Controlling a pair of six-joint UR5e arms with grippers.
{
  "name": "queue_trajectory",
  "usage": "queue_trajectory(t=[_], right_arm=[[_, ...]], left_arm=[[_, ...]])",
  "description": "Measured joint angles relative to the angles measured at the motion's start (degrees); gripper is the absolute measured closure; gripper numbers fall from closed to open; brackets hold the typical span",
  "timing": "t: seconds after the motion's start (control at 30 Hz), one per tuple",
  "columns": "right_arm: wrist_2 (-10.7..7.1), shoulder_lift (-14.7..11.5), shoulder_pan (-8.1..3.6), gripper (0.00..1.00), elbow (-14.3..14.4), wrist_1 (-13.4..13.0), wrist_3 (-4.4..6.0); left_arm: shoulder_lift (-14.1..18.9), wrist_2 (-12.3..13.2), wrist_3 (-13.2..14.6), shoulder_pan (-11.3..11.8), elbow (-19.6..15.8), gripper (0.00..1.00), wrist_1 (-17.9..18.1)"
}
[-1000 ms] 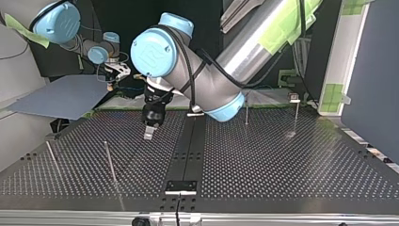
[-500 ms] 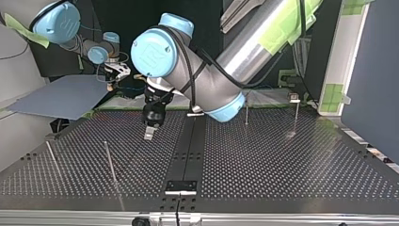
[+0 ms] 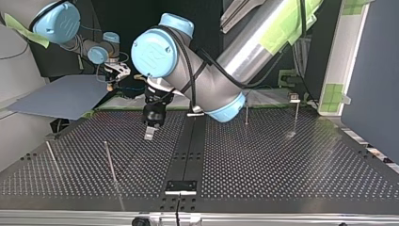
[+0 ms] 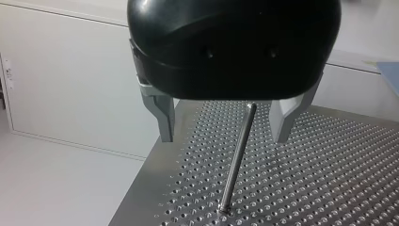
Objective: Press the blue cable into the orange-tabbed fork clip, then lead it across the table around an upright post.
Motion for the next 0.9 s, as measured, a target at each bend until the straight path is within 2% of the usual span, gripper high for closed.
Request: queue_trajectory(t=[0.27,0.4,0.57,0.67,0.77,0.9], right_arm=[[-0.14,-0.4,0.0,1.0,0.0,0.3,-0.22],[-0.35,-2.0,0.17,1.0,0.1,1.8,-1.21],[-1.29,-4.1,0.41,1.0,1.0,4.0,-1.49],[-2.14,-5.6,0.61,1.0,1.9,5.5,-1.2],[-2.92,-7.0,0.93,1.0,2.4,6.9,-0.38],[-3.52,-9.2,1.39,1.0,2.8,9.0,1.63]], left_arm=[[0.0,-0.2,0.0,-0.7,0.0,0.01,-0.7],[0.0,-0.3,0.1,-1.9,-0.7,0.01,-1.6],[0.0,-0.4,0.1,-2.8,-2.7,0.01,-0.9],[0.0,-0.4,0.1,-3.2,-4.2,0.01,0.4],[0.0,-0.4,0.1,-3.4,-5.6,0.01,1.4],[0.0,-0.4,0.0,-3.5,-7.5,0.01,2.2]])
